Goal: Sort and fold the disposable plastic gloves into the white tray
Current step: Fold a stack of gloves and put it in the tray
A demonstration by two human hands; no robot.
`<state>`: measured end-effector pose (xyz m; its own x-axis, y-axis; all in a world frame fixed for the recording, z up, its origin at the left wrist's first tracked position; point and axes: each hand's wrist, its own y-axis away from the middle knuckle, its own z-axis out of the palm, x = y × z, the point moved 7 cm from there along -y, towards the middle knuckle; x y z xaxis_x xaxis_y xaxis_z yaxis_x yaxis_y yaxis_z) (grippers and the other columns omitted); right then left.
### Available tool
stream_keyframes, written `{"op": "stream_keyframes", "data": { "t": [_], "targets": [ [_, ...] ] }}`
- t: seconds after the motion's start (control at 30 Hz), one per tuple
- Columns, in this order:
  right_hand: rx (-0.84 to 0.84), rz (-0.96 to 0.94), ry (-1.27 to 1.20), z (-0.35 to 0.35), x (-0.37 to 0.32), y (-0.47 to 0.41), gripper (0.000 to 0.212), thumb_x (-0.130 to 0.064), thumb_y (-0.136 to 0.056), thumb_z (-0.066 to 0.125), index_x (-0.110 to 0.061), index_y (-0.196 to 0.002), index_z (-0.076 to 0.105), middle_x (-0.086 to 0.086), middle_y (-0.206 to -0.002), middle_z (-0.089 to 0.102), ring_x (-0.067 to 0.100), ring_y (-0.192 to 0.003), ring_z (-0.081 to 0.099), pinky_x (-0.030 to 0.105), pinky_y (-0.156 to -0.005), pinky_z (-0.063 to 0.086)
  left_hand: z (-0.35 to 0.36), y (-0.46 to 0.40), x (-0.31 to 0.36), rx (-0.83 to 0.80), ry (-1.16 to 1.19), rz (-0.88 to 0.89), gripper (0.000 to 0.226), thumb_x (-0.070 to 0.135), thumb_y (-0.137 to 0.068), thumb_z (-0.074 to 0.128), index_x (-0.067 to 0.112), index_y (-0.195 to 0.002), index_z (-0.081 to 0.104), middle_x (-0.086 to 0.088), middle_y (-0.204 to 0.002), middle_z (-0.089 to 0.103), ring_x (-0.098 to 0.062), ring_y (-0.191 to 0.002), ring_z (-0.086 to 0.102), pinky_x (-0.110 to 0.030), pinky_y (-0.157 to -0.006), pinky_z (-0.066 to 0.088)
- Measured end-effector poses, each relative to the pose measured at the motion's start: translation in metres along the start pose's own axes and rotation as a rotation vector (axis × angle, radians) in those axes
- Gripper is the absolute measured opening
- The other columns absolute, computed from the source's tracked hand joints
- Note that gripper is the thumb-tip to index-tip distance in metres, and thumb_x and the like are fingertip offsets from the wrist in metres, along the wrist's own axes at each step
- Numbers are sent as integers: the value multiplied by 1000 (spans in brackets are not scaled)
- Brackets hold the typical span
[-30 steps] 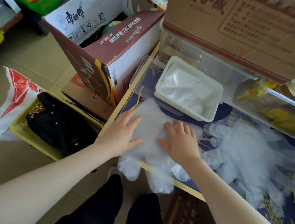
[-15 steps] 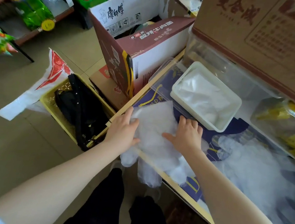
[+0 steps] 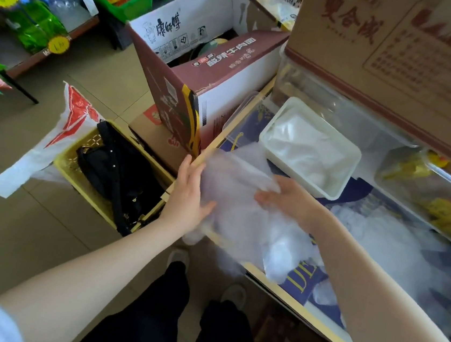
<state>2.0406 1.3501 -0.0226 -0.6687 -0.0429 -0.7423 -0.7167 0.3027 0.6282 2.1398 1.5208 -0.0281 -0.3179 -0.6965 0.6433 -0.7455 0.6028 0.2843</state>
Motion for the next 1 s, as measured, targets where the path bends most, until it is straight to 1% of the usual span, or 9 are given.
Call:
{"op": "stream_keyframes", "data": {
  "t": [0.07, 0.17, 0.23, 0.33, 0.53, 0.67, 0.73, 0.87, 1.0],
  "targets": [
    [21, -12, -198, -9, -10, 16, 9, -9, -84, 66, -17, -90, 66, -2, -70, 67, 11, -59, 61, 24, -60, 49, -8, -6, 0, -79, 545, -203, 82, 33, -78, 73, 19, -144, 27, 13, -136, 40, -6, -119, 44, -27, -100, 39],
    [51, -1, -364, -14, -21, 40, 7, -8, -88, 61, -15, -89, 61, -9, -58, 67, 4, -49, 62, 12, -48, 47, -7, -16, 19, -415, 822, -269, 48, 32, -76, 70, 22, -120, 58, 4, -118, 65, -11, -102, 64, -28, -87, 52],
    [104, -5, -447, -19, -21, 47, 5, -9, -89, 60, -14, -90, 60, -8, -59, 66, 2, -45, 60, 11, -41, 42, -15, -20, 32, -559, 834, -234, 30, 25, -80, 65, 19, -109, 64, 3, -105, 71, -12, -95, 67, -23, -79, 54],
    [173, 19, -546, -24, -8, 49, 9, -11, -88, 60, -8, -96, 63, -3, -63, 69, 7, -49, 63, 15, -44, 47, -31, -33, 38, -559, 720, -148, 19, 18, -87, 62, 12, -103, 68, 0, -99, 73, -17, -94, 68, -28, -84, 53],
    [74, 69, -584, -6, 22, 55, 37, -18, -73, 71, 1, -104, 64, 14, -97, 69, 27, -84, 66, 36, -80, 54, -47, -53, 57, -616, 380, 80, 17, 9, -88, 61, 11, -103, 69, -2, -103, 72, -16, -99, 66, -30, -91, 48],
    [229, -52, -532, -9, 11, 55, 4, -10, -81, 66, -8, -84, 66, 1, -76, 71, 16, -67, 66, 24, -63, 55, -52, -58, 72, -687, 246, 173, 34, -9, -82, 59, 16, -103, 64, 0, -101, 69, -11, -93, 65, -25, -82, 50],
    [284, -84, -454, -12, 7, 54, 8, -7, -87, 62, -11, -81, 65, -4, -70, 70, 10, -62, 65, 20, -57, 52, -50, -60, 76, -741, 295, 153, 35, -5, -84, 59, 22, -107, 61, 3, -104, 69, -9, -95, 66, -23, -82, 51],
    [246, -113, -338, -9, 4, 53, 7, -6, -88, 61, -10, -89, 67, -1, -80, 72, 11, -72, 67, 24, -69, 55, -40, -67, 71, -700, 505, -8, 20, 25, -93, 55, 18, -110, 61, 3, -103, 69, -14, -99, 65, -28, -89, 49],
    [181, -92, -410, -5, 8, 49, 21, -6, -86, 62, -3, -107, 64, 10, -99, 70, 21, -87, 67, 32, -80, 56, -28, -72, 74, -657, 518, 99, 18, 14, -89, 59, 21, -105, 63, 5, -97, 71, -11, -92, 68, -20, -74, 54]
  ]
}}
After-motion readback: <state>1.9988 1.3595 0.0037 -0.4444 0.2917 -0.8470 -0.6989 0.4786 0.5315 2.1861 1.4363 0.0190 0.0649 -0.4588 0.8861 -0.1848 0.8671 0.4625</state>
